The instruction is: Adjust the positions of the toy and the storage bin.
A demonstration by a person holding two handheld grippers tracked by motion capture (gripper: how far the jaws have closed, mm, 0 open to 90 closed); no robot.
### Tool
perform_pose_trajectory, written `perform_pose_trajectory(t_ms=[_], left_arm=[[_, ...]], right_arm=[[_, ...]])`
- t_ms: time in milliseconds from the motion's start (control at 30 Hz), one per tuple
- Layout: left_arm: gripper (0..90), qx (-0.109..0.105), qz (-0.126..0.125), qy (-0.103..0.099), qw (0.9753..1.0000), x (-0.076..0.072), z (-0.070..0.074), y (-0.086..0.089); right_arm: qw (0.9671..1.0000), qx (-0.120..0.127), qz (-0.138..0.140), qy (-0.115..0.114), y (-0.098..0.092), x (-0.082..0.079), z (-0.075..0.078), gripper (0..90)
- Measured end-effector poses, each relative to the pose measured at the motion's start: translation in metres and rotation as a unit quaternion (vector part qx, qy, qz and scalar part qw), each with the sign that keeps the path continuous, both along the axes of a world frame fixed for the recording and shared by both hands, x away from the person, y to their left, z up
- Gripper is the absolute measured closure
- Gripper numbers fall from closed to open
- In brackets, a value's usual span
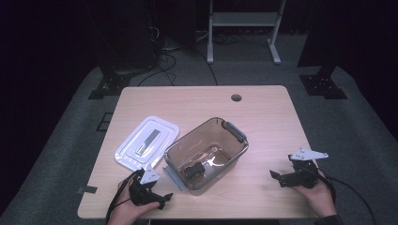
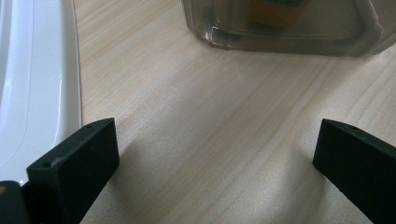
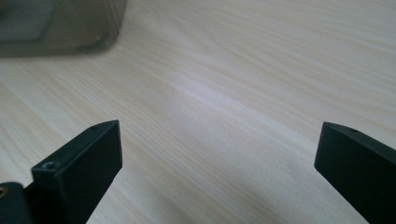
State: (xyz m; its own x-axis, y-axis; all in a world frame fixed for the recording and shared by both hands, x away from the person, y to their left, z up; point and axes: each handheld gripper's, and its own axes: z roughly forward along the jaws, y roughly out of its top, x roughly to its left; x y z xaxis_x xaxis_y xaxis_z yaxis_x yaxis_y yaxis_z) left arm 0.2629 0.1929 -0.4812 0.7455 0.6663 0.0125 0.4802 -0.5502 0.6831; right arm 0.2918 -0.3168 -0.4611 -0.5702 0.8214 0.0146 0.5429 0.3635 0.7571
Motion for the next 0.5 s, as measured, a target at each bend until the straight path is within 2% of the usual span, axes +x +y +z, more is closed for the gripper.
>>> perform_pose_trajectory(t_ms=[100, 167, 300, 500], left_arm=[[0.0, -0.001, 0.001, 0.009, 1.0, 0.0, 0.002, 0.0], [0.0, -0.009, 0.001, 0.015, 0.9998, 0.001, 0.003, 0.0], [0.0, -0.016, -0.001, 0.012, 0.9998, 0.001, 0.007, 0.002], [0.3, -0.019, 0.0, 0.01, 0.9998, 0.003, 0.013, 0.005]], right_arm=[[1.0, -0.001, -0.003, 0.007, -0.003, -0.001, -0.008, 0.0], [1.0, -0.001, -0.001, 0.01, -0.004, -0.001, -0.013, 0.0], [0.9999, -0.006, 0.0, 0.01, -0.005, 0.001, -0.018, 0.0], [0.9996, -0.011, -0.005, 0.025, -0.008, 0.003, -0.026, 0.0]])
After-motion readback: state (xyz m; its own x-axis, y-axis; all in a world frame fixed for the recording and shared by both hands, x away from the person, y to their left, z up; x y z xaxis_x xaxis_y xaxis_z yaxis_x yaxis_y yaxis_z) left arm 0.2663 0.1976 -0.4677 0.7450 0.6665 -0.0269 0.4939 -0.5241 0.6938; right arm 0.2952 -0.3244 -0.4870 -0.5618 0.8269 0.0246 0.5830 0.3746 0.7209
